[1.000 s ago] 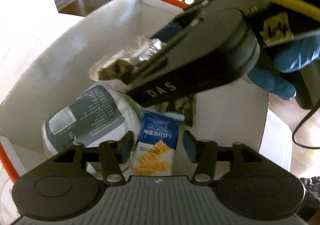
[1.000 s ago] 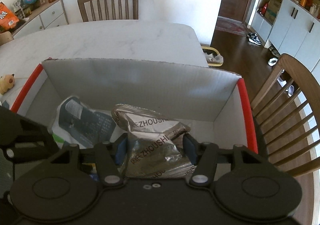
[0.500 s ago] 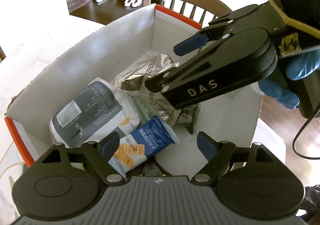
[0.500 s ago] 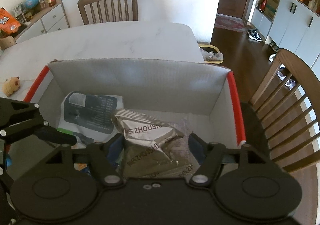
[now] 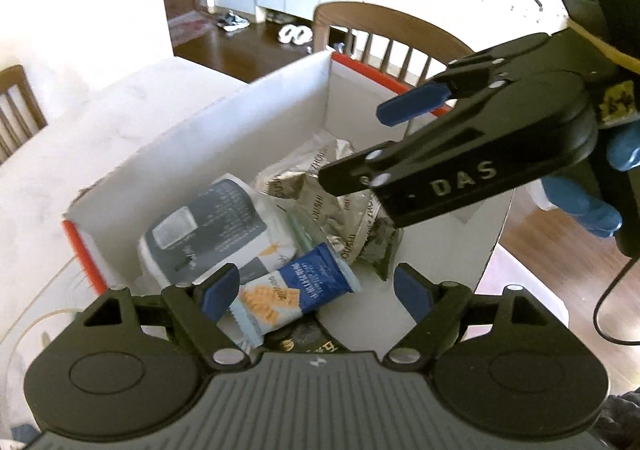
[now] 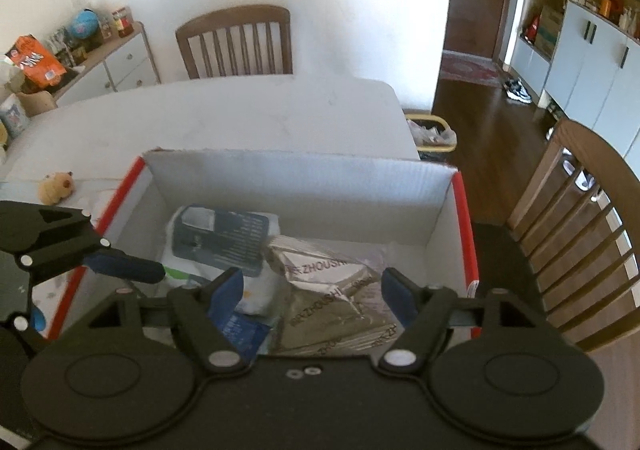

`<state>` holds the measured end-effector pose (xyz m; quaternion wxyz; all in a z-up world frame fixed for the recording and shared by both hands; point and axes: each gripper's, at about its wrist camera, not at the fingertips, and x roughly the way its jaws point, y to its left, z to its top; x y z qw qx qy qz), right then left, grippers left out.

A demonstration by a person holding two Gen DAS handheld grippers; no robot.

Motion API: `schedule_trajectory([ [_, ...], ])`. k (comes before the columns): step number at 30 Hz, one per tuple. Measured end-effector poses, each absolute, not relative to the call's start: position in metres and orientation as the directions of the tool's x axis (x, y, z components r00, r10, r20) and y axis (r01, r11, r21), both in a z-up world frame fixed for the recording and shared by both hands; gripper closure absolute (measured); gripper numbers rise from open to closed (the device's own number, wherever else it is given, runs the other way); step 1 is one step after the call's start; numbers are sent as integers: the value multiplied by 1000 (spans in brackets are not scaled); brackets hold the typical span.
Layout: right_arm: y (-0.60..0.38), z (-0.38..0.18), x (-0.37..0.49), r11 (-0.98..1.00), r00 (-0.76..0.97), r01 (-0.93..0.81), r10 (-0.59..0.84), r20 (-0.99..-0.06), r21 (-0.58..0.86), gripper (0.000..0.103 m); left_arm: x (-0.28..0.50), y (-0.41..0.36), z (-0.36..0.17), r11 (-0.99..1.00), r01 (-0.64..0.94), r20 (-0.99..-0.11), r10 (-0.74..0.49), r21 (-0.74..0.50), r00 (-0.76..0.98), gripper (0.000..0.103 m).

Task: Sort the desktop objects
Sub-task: 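Open both tools to drop the foil bag and cracker packet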

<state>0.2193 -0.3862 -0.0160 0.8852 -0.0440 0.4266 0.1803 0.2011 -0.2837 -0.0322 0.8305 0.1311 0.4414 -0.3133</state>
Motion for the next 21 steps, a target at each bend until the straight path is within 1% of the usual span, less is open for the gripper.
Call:
schedule_trajectory([
  [4, -383, -4, 209, 919, 591, -387, 306, -746, 71, 22, 192, -276, -25, 791, 608, -804, -401, -62, 439, 19],
  [8, -381, 4, 201, 916, 604, -394, 321, -730, 78, 21, 184, -270, -18, 811, 582, -788, -394, -55, 474, 19],
  [15, -379, 13, 193, 914, 622, -395, 341, -704, 94, 21, 170, -257, -4, 832, 548, -751, -415, -86, 514, 19],
  [21, -371, 18, 183, 917, 640, -391, 336, -691, 84, 18, 163, -245, -2, 838, 536, -733, -427, -101, 529, 18],
])
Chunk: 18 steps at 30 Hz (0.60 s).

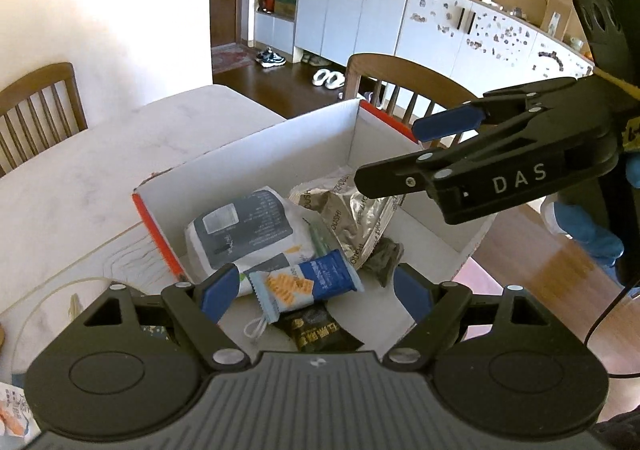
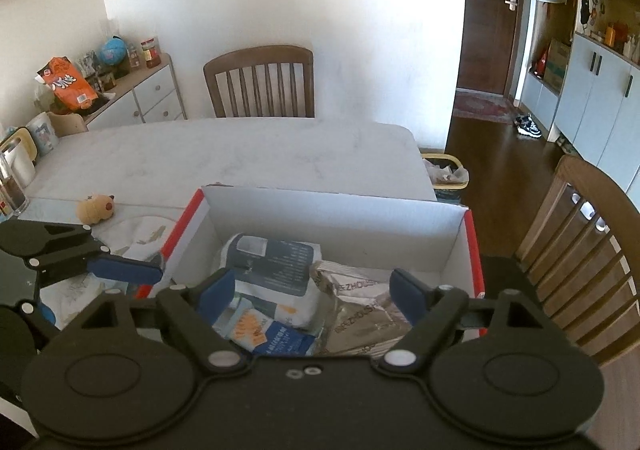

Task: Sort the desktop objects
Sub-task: 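Open both tools to drop the foil bag and cracker packet, then withdraw both tools from the shoebox back toward the mat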

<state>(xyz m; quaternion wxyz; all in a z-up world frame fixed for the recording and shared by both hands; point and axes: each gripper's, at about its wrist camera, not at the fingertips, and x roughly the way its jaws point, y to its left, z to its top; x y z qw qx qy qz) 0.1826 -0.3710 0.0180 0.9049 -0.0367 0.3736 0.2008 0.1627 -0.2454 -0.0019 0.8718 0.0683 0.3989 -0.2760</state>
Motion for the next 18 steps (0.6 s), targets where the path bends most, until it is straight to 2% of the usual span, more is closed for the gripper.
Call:
schedule_trajectory([
  [4, -363, 20, 174, 919, 649, -383, 337, -682, 89, 15, 160, -233, -4, 846, 524, -735, -417, -98, 535, 12],
  [8, -354, 24, 164, 925, 659, -367, 332, -675, 97, 12, 153, -215, 0, 853, 512, -721, -415, -97, 555, 1],
  [18, -312, 34, 142, 943, 705, -318, 304, -641, 98, 7, 143, -162, 11, 875, 480, -684, -388, -62, 618, 0],
])
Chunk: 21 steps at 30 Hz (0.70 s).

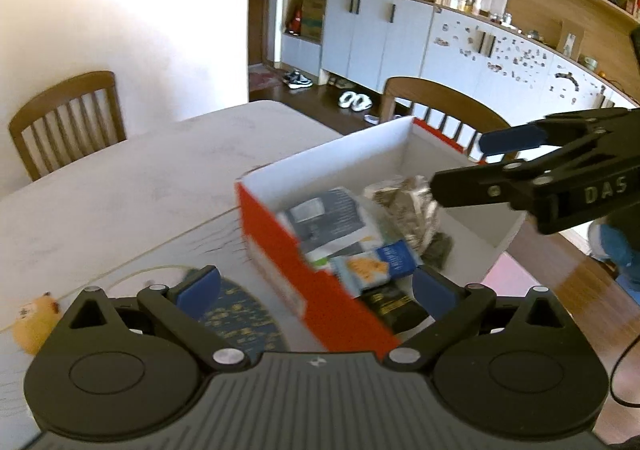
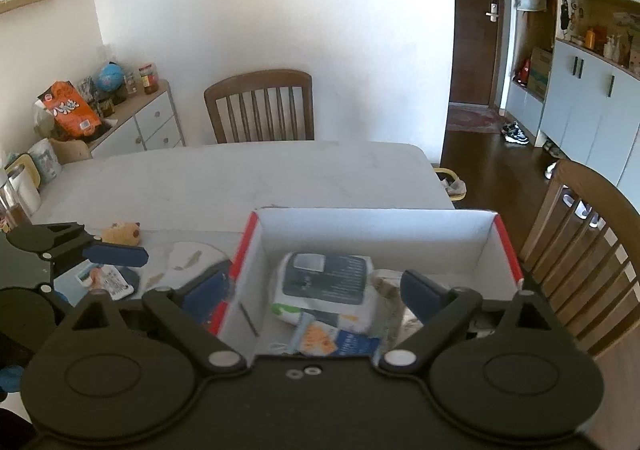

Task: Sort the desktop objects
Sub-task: 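Withdraw both tools from the shoebox back toward the mat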

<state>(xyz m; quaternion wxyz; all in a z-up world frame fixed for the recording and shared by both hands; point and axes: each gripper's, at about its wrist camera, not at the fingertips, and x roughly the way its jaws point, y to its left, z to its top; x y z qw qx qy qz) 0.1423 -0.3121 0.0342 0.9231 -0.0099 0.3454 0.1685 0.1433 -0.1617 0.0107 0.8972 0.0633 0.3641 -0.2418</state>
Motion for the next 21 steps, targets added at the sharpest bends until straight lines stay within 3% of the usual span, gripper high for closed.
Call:
schedule_trajectory([
  [21, -202, 31, 108, 934, 708, -348, 321, -629, 85, 1, 142, -36, 7, 909, 417, -675, -316, -14, 667, 0],
])
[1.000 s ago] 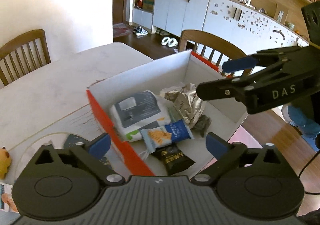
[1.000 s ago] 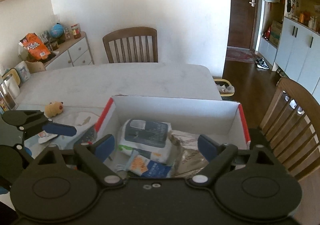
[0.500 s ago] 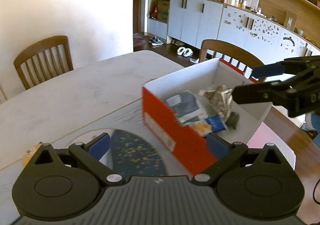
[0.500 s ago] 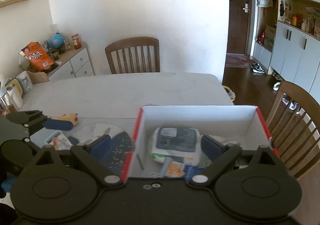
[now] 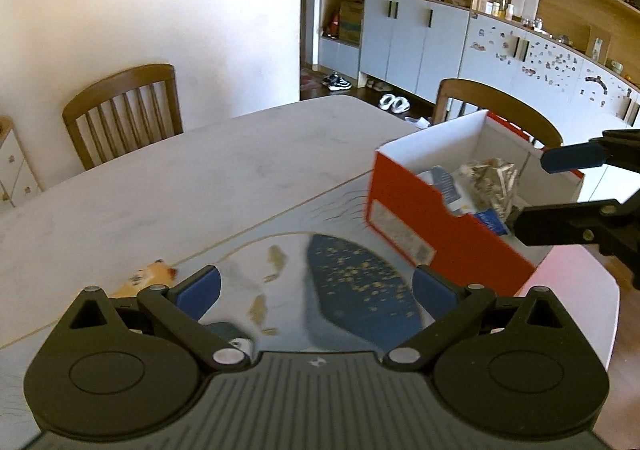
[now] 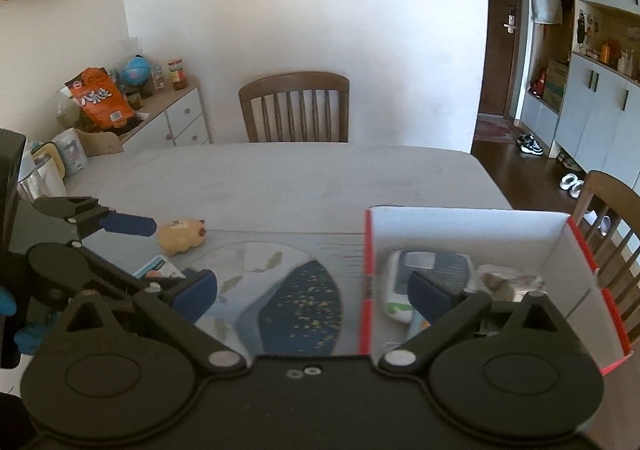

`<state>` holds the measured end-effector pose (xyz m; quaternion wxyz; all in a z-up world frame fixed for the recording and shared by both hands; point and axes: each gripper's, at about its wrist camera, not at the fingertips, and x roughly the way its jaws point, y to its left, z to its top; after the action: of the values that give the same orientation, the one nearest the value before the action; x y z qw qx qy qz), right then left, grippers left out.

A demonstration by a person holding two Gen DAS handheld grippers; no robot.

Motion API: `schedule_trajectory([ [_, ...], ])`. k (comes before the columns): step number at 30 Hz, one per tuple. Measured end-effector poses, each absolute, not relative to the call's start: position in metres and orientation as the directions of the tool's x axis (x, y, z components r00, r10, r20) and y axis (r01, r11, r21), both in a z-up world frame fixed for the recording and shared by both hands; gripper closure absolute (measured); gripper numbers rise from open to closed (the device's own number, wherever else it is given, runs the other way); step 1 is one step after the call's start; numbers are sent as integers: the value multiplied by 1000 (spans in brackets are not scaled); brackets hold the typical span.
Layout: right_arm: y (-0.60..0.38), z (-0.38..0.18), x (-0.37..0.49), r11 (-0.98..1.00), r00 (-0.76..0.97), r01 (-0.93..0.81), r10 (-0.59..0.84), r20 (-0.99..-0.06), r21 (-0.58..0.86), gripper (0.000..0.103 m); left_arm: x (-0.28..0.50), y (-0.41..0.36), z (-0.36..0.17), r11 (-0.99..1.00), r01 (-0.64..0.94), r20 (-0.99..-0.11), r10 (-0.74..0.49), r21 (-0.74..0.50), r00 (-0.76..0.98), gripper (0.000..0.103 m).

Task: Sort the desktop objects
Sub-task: 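Withdraw both tools from the shoebox back toward the mat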

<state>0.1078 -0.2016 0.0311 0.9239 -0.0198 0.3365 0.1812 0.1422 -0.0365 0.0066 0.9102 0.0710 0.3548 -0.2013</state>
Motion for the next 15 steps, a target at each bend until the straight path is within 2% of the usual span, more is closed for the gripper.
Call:
schedule_trajectory([
  [15, -133, 13, 105, 912, 688, -410, 330, -647, 30, 1, 170, 35, -1, 943, 330, -638, -233, 35, 734, 0],
])
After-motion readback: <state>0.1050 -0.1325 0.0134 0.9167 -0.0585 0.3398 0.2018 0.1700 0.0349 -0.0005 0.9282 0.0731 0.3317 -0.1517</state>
